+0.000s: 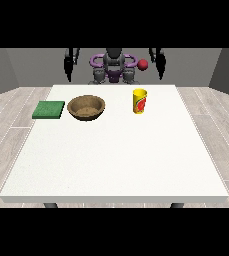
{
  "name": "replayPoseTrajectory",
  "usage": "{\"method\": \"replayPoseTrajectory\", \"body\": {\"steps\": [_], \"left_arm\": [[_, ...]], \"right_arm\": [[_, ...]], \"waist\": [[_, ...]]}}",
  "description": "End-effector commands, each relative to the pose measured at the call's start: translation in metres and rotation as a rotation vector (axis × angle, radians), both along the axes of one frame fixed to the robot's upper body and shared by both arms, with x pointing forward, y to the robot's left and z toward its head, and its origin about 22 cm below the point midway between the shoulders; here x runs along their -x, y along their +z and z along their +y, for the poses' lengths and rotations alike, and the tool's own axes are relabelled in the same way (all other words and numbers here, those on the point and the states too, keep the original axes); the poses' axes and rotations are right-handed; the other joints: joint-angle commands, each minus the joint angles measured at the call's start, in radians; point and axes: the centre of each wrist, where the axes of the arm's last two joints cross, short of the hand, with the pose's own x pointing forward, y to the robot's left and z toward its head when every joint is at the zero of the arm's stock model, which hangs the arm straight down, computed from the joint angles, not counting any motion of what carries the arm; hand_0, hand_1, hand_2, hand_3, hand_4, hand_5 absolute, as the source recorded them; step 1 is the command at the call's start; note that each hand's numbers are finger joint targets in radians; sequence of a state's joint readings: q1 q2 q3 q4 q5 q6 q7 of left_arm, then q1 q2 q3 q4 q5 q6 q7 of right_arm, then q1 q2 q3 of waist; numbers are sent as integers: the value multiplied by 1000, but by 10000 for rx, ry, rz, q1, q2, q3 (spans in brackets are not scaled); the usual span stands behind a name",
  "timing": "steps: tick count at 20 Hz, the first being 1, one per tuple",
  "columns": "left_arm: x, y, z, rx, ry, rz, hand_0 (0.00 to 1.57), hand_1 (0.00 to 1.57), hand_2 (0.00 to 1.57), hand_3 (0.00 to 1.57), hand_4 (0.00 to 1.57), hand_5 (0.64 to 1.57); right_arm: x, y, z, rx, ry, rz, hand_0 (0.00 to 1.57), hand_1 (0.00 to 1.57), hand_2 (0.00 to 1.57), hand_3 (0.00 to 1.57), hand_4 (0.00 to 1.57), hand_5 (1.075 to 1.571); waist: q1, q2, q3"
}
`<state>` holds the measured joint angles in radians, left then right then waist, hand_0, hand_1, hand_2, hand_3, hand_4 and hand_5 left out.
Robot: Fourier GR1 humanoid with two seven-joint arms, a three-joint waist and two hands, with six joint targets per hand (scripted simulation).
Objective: Pick the cup and pour the ball into the bowl, then pick the bowl and place it on the pad
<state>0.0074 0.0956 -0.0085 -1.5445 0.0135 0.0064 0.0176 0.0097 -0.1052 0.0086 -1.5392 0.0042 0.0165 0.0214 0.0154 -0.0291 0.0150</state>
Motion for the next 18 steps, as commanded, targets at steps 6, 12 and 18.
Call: {"method": "replayPoseTrajectory", "body": {"steps": [6, 12, 18], "left_arm": [[-4, 35, 10, -291, 46, -260, 0, 0, 0, 0, 664, 1566], [6, 58, -24, 2022, 515, 1745, 0, 0, 0, 0, 637, 1564], [-22, 115, -51, 1612, 565, -584, 0, 0, 0, 0, 556, 1555]], "right_arm": [[-5, 35, -8, 298, -19, -281, 0, 0, 0, 0, 875, 1533], [19, 63, 15, -1824, -610, 1775, 0, 0, 0, 0, 861, 1532], [14, 113, -4, -1655, -546, -434, 0, 0, 0, 0, 760, 1548]], "waist": [[-4, -2764, -135], [-785, -4032, -151], [-982, -1740, -147]]}}
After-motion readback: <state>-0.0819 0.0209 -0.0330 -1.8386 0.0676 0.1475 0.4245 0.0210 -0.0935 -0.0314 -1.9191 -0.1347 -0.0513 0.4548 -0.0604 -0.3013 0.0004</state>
